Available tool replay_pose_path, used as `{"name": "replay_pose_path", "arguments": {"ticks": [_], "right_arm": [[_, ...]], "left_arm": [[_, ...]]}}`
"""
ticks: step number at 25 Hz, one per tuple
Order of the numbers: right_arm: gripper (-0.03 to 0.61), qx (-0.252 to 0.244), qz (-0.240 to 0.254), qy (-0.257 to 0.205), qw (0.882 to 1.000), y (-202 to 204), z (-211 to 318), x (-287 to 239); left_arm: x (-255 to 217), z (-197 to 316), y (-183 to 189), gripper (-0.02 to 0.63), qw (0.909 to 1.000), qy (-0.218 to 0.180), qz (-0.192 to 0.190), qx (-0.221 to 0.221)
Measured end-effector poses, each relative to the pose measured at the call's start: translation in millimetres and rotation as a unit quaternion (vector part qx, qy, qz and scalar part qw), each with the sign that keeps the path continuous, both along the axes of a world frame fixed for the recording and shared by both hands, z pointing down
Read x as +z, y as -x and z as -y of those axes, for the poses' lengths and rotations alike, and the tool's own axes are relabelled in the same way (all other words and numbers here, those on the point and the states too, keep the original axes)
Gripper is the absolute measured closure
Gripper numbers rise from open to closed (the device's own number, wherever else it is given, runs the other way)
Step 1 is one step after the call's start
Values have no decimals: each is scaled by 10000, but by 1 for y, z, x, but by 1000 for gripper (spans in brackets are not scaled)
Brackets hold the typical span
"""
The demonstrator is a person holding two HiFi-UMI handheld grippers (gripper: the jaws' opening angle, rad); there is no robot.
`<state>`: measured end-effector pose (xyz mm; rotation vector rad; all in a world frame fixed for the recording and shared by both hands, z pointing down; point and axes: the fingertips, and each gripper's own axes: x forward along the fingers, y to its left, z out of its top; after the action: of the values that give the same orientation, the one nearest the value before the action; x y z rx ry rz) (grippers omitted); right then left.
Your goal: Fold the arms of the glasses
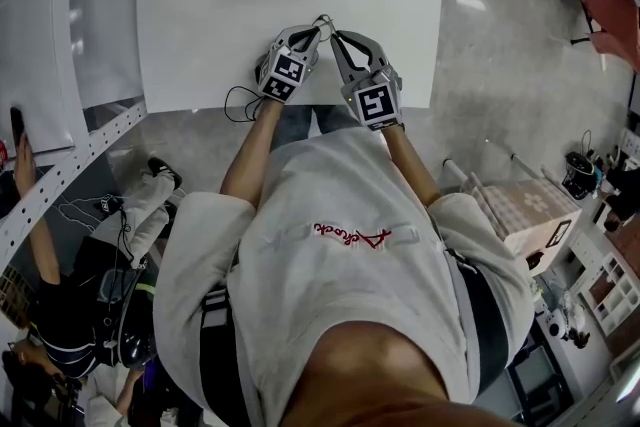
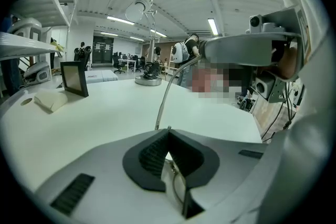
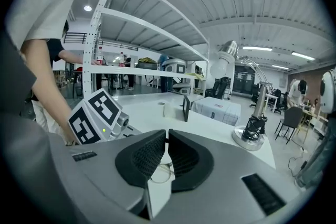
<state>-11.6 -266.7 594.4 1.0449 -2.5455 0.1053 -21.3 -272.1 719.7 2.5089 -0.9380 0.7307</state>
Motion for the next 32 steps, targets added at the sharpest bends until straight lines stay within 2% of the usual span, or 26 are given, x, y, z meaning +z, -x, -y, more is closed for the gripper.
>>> {"name": "replay_pose_path", "arguments": {"ticks": [3,6,13,24,32], "right_arm": [[543,-170,-251,-43,9995,4,-8,6],[543,-310,-478,-150,9983,7,-13,10],[543,-900,-1240,-403,9874,19,-34,27],[534,-1473,-1892,-198,9706,31,-61,82],[528,-1664,-2164,112,9620,32,-71,120]], "left_arm": [[-9,3,3,592,9999,-111,-100,-62],[-14,4,3,592,9996,-52,-257,-121],[-32,-5,37,592,9956,-145,-527,-758],[-44,-18,54,592,9933,-214,-633,-942],[-47,-24,59,592,9930,-230,-640,-964]]}}
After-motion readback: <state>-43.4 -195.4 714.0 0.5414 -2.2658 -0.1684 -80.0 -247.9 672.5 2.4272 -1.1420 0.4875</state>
